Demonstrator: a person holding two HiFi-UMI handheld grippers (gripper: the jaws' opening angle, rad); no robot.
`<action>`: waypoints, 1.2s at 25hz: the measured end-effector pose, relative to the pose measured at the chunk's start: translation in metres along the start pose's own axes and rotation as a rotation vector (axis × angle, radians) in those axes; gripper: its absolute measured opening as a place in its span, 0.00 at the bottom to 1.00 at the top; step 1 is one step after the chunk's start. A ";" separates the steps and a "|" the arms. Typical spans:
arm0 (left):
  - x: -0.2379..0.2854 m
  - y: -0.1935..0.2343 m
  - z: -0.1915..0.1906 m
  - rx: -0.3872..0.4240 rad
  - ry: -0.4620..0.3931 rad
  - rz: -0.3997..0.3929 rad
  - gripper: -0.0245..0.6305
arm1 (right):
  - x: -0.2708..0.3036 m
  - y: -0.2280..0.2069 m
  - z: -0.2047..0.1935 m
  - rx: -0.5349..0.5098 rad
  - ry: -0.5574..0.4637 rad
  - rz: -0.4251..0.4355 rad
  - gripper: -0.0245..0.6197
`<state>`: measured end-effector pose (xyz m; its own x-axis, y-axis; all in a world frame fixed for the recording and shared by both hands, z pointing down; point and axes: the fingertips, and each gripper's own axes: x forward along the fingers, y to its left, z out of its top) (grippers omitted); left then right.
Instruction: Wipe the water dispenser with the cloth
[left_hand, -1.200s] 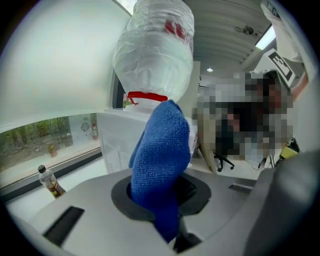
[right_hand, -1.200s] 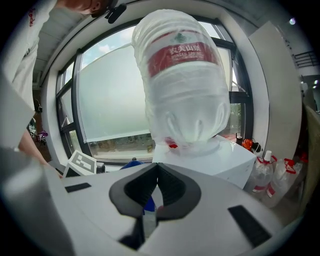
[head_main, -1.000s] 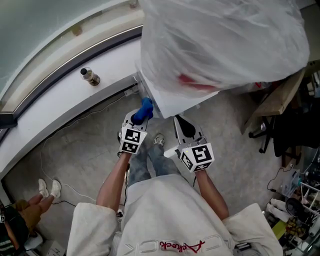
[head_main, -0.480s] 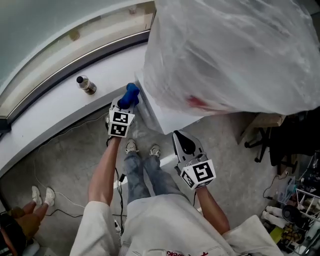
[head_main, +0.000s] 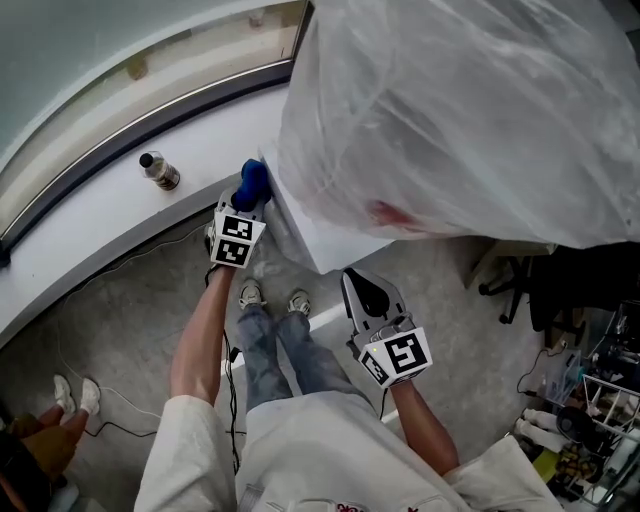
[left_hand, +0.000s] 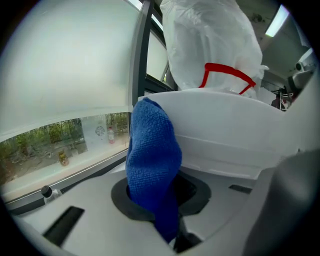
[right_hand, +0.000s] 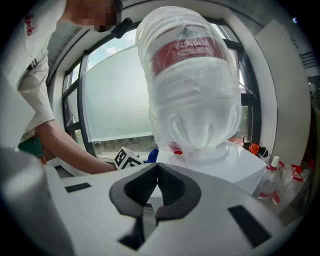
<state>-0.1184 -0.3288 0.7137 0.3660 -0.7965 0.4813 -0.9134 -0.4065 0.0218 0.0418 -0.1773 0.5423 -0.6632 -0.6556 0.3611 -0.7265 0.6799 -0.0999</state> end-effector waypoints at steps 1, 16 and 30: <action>-0.003 -0.008 -0.003 0.009 -0.002 -0.012 0.13 | 0.000 0.000 -0.001 -0.002 0.001 0.002 0.06; -0.064 -0.148 -0.055 0.087 0.018 -0.196 0.13 | -0.001 0.011 -0.009 -0.002 0.012 0.038 0.06; -0.098 -0.221 -0.079 0.027 0.043 -0.245 0.13 | -0.002 0.013 -0.009 -0.003 0.017 0.049 0.06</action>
<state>0.0337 -0.1261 0.7308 0.5673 -0.6530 0.5017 -0.7930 -0.5974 0.1192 0.0353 -0.1640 0.5488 -0.6945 -0.6161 0.3716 -0.6930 0.7117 -0.1152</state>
